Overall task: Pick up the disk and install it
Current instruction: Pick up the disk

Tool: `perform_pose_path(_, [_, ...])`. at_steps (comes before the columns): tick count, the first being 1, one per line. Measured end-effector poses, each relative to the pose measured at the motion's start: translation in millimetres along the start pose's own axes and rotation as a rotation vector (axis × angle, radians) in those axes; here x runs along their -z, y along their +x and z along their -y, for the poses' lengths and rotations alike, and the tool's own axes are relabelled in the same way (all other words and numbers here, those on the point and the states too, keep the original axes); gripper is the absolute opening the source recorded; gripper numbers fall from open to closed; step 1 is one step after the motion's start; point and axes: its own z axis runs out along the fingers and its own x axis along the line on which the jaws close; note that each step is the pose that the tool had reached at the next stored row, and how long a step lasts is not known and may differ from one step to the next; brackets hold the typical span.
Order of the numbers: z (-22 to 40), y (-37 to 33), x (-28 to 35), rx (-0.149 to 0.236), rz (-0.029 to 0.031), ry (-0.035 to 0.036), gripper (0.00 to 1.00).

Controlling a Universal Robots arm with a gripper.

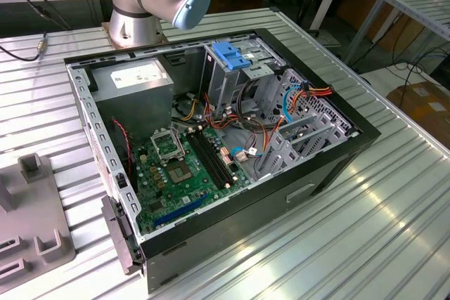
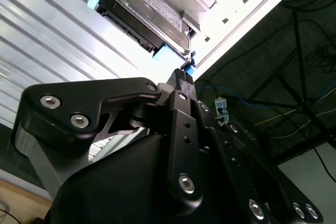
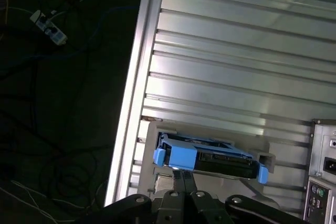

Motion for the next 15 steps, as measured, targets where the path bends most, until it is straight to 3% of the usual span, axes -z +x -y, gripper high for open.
perform_pose_path(15, [0.0,0.0,0.0,0.071,-0.0031,-0.0018,0.1])
